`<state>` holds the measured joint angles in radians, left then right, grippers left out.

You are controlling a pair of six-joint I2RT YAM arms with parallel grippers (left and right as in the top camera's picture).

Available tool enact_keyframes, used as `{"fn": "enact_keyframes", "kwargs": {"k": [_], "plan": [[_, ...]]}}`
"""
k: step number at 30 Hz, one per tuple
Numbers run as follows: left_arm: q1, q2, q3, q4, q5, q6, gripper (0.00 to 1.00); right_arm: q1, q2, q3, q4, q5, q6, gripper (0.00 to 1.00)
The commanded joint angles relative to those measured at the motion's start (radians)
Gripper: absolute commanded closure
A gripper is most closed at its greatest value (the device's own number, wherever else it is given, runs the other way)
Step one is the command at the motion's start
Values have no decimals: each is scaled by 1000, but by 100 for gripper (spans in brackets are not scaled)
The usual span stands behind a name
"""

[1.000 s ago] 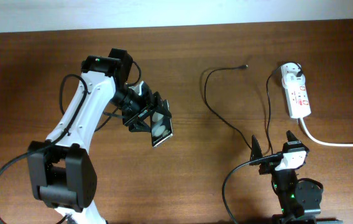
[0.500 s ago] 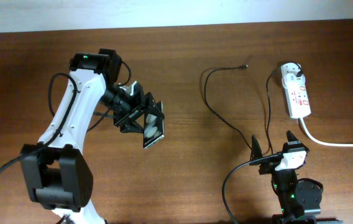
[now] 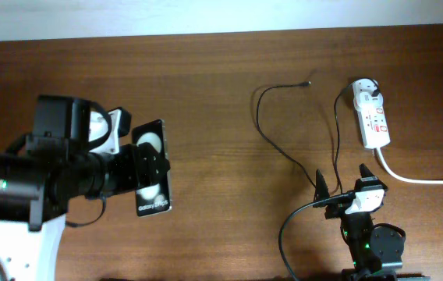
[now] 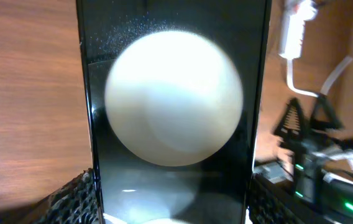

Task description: Plug charger to phone and switch on socket

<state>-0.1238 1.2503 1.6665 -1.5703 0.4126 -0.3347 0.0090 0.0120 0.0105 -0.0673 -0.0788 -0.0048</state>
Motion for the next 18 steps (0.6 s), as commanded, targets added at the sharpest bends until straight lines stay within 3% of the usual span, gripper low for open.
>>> {"fn": "enact_keyframes", "kwargs": {"k": [1,7,10,11,13,15,18], "plan": [[2,-45,-61,38,-147,-24,36,-5,-6,-5,-5,5,-6,1],[2,-40,-362,384,-146,-259,38,-3,-6,-5,0,-54,26,1],[1,-32,-499,588,-139,-406,39,-3,-6,-5,11,-185,356,1],[-1,-30,-525,634,-140,-455,39,-3,-6,-5,16,-294,523,1],[-7,-24,-543,687,-140,-534,39,-3,-6,-5,19,-501,722,1],[-37,-21,-543,721,-140,-626,39,-3,-6,-5,18,-650,777,1],[-94,-21,-544,752,-148,-710,39,-3,-6,-5,19,-604,778,1]]}}
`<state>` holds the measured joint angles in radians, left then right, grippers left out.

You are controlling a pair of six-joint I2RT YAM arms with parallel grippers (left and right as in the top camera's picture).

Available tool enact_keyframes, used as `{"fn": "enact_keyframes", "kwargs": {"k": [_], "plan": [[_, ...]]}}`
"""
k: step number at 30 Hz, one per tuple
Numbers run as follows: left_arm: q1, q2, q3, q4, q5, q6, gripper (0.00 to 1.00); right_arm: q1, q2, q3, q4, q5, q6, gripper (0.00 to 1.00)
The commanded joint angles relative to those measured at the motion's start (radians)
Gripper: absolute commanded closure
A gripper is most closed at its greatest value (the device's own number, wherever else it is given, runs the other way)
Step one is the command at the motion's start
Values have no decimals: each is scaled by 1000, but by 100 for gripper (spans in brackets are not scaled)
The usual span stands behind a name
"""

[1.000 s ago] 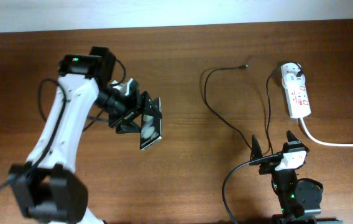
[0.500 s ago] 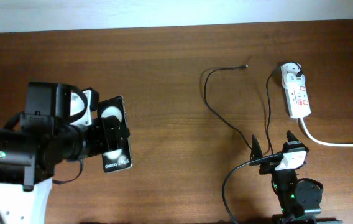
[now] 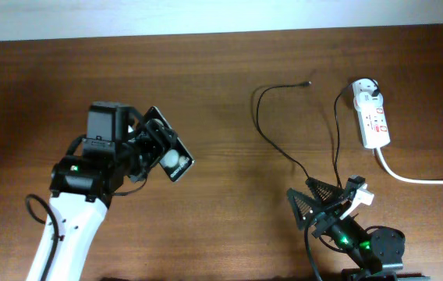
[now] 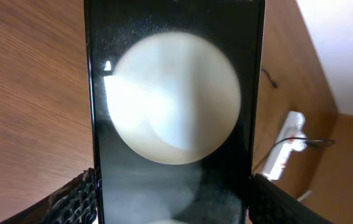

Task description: Plug charger to phone and switch on socket

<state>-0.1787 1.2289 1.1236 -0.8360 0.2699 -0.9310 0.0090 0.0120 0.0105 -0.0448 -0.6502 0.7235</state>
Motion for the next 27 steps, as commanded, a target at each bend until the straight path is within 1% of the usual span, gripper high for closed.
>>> {"fn": "enact_keyframes", "kwargs": {"k": [1,2,3,5,7,9,12,14,15,18,19,20,21,22,24,25,26,27], "plan": [[-59,0,-1,20,-5,-124,39,-3,-6,-5,3,2,106,1],[-77,0,-1,22,-11,-124,39,-3,-6,-5,4,-4,151,1],[-86,0,-1,24,-22,-126,39,-3,-6,-5,15,-32,161,1],[-124,0,-12,48,-62,-183,39,11,-6,-5,92,-91,183,1],[-156,11,-24,96,-62,-183,39,56,-5,-5,166,-84,203,1],[-172,31,-24,107,-62,-183,39,130,4,-5,164,-16,202,0],[-181,78,-24,118,-58,-183,40,263,64,6,166,121,190,1],[-181,102,-24,121,-57,-183,40,356,151,38,166,223,144,3],[-181,109,-24,124,-57,-183,40,391,199,58,166,267,126,3],[-181,114,-24,131,-57,-183,40,518,430,168,199,385,39,6],[-181,114,-24,133,-57,-183,40,549,495,196,213,419,39,7],[-181,114,-24,134,-57,-183,39,587,582,229,251,449,39,8],[-181,114,-24,134,-58,-183,40,634,694,261,328,480,40,12],[-181,114,-24,134,-57,-183,39,664,766,279,387,509,40,13],[-180,114,-24,137,-58,-183,39,726,925,324,486,577,40,14],[-180,114,-24,137,-58,-183,39,751,995,345,534,585,40,14],[-180,114,-24,136,-58,-183,39,786,1102,385,601,586,40,15],[-180,114,-24,137,-57,-183,39,799,1162,412,626,595,40,20]]}}
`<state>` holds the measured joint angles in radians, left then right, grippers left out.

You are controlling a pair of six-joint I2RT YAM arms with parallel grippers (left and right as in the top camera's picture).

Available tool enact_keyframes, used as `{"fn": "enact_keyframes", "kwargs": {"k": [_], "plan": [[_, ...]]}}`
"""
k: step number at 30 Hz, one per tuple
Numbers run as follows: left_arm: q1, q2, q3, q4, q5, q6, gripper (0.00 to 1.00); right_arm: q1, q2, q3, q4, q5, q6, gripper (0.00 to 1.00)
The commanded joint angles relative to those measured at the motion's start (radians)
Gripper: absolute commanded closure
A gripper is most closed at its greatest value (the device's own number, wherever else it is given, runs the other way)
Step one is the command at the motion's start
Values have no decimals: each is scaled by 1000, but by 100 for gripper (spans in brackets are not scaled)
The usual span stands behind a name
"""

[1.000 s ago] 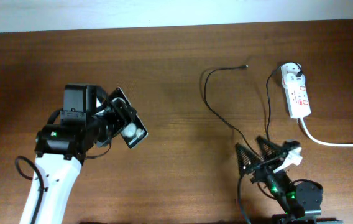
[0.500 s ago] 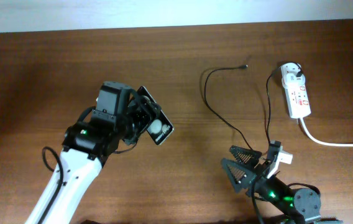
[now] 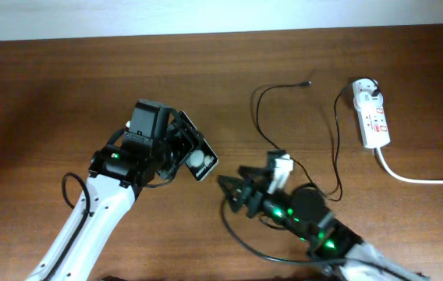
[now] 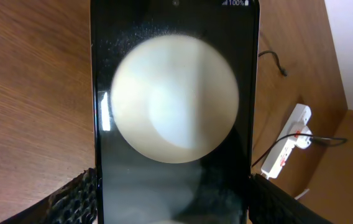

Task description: Plug charger to phone and switch on socket

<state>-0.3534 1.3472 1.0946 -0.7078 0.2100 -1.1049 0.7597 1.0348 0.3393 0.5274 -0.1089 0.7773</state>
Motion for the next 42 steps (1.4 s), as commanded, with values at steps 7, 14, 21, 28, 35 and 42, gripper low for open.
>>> {"fn": "enact_keyframes", "kwargs": {"k": [7,14,21,28,35,42], "plan": [[-6,-5,5,8,3,-9,39,100,381,229,118,214,78,38],[-6,-5,5,8,33,-9,39,100,412,230,164,230,100,65],[-7,-5,5,8,61,-9,39,100,416,230,187,217,141,77],[-38,-5,5,11,66,-8,37,100,417,230,183,188,141,94],[-26,-36,6,8,72,32,9,89,391,229,179,153,141,96],[18,-402,6,-241,-32,203,1,-105,233,229,-35,-77,259,96]]}}
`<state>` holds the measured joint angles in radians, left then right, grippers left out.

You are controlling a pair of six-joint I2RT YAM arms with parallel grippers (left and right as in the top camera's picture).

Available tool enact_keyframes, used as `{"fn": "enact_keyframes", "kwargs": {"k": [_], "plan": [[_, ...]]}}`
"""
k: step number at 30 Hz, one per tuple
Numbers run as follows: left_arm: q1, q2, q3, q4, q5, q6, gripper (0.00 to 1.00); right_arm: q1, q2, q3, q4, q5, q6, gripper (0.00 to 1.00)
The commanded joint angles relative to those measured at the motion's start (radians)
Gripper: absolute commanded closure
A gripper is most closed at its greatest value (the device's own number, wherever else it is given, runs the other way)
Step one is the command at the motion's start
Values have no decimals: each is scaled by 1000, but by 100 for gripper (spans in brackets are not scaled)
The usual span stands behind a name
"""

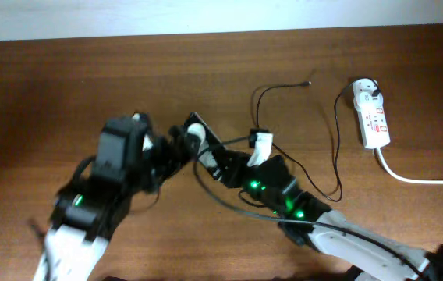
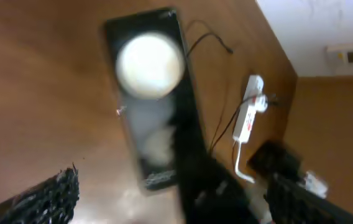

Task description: Plug charger to phone and switch on socket

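The black phone (image 2: 148,62) lies screen up on the wooden table, a round lamp reflection on its glass; in the overhead view the phone (image 1: 206,145) is at the table's middle. My left gripper (image 2: 176,199) is open, its fingers wide apart and drawn back from the phone's near end. My right gripper (image 1: 220,164) is blurred and lies over the phone's lower right edge; how its jaws stand is unclear. The charger cable's loose plug (image 1: 307,83) rests at the back, apart from the phone. The white power strip (image 1: 371,117) lies at the far right.
The black cable (image 1: 259,117) loops across the table between the phone and the power strip. The strip's white lead (image 1: 416,179) runs off the right edge. My right arm (image 1: 315,226) stretches from the lower right across the front of the table.
The phone has left my left gripper, which is now open and drawn back. My right gripper has moved up and left onto the phone. The phone sits slightly farther back than before.
My left gripper held the phone at the table's left while the right arm stood at the lower right. The phone was then farther right each time, and the right arm reached toward it. Now the left gripper is open and the right gripper is at the phone.
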<state>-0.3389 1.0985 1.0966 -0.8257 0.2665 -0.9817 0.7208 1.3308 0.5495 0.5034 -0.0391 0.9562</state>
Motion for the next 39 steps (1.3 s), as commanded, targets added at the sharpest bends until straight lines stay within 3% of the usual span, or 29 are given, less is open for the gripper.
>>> {"fn": "enact_keyframes", "kwargs": {"k": [1,4,7,8,11,13,18,21,24,26,28,31,39], "plan": [[4,-204,2,-222,-129,79,1,-118,-69,19,-31,-242,127,96],[4,-376,-62,-309,-187,25,1,-239,-68,18,-44,-455,244,96],[4,-524,-270,-171,-151,-167,1,-320,-68,17,-45,-669,410,96],[4,-533,-356,-59,-90,-213,1,-322,-68,16,-45,-712,455,96],[3,-497,-521,267,41,-332,1,-313,-68,16,-84,-775,501,96],[3,-446,-563,392,64,-427,1,-294,-68,16,-132,-769,510,96],[3,-313,-563,597,106,-449,4,-190,-66,16,-129,-731,636,96],[3,-220,-563,606,158,-562,9,-133,-66,16,-118,-613,679,96],[3,-159,-563,647,187,-613,16,-96,-66,16,-77,-542,724,96],[3,-155,-563,701,194,-630,30,-84,-66,16,-78,-515,775,96],[3,-155,-563,750,202,-631,36,-74,-66,16,-79,-486,816,96],[3,-155,-563,788,201,-631,53,-72,-66,16,-84,-445,884,96],[4,-155,-563,787,151,-630,75,-73,-66,16,-81,-486,912,96]]}}
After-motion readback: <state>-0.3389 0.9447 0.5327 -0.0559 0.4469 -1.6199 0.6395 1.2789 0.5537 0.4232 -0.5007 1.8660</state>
